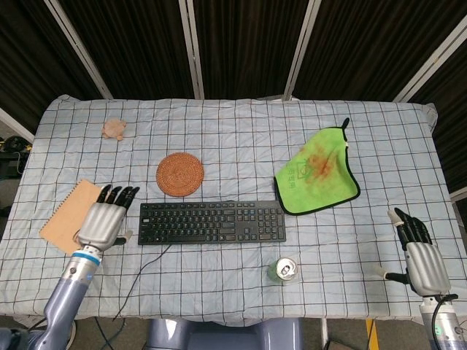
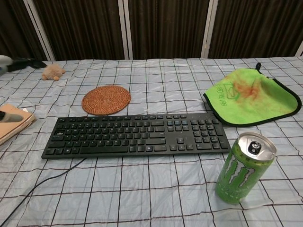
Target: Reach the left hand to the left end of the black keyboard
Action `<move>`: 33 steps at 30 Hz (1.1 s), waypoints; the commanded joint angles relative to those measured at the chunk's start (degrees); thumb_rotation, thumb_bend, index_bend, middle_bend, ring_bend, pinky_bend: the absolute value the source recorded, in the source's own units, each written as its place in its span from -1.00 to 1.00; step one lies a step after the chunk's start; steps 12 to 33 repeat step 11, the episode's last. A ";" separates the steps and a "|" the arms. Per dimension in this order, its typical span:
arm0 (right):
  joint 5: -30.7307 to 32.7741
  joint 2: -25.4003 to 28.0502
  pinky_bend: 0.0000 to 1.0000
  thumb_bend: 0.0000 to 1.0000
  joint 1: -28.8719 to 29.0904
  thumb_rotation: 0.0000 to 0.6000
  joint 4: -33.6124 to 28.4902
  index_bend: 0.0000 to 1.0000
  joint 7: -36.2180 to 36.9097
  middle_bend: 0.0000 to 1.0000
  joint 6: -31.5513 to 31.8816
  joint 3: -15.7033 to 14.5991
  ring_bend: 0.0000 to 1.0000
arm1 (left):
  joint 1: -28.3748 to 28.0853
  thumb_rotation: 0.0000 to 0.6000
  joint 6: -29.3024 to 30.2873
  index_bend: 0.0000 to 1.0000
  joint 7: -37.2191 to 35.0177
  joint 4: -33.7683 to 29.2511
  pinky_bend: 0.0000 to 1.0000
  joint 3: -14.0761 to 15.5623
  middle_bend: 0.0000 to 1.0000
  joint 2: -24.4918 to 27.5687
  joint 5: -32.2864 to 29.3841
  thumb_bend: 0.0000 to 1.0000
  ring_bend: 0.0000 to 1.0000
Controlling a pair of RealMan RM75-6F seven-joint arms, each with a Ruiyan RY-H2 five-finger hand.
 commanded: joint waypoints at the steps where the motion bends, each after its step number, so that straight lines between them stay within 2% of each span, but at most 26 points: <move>1: -0.34 -0.11 -1.00 -0.90 -0.08 1.00 0.05 -1.00 -0.40 -1.00 0.30 -0.11 -1.00 | 11.00 1.00 11.87 -1.00 -7.82 3.52 -1.00 7.38 -1.00 2.66 13.97 -0.88 -1.00; 5: -0.97 -0.32 -1.00 -0.90 0.02 1.00 0.40 -1.00 -0.95 -1.00 0.46 -0.23 -1.00 | 16.44 1.00 16.91 -1.00 -12.52 9.31 -1.00 9.51 -1.00 3.05 18.77 -0.90 -1.00; 11: -1.30 -0.54 -1.00 -0.90 -0.04 1.00 0.77 -1.00 -1.66 -1.00 0.81 -0.32 -1.00 | 21.50 1.00 17.82 -1.00 -17.84 13.92 -1.00 9.55 -1.00 4.13 21.32 -0.91 -1.00; 33: -1.30 -0.54 -1.00 -0.90 -0.04 1.00 0.77 -1.00 -1.66 -1.00 0.81 -0.32 -1.00 | 21.50 1.00 17.82 -1.00 -17.84 13.92 -1.00 9.55 -1.00 4.13 21.32 -0.91 -1.00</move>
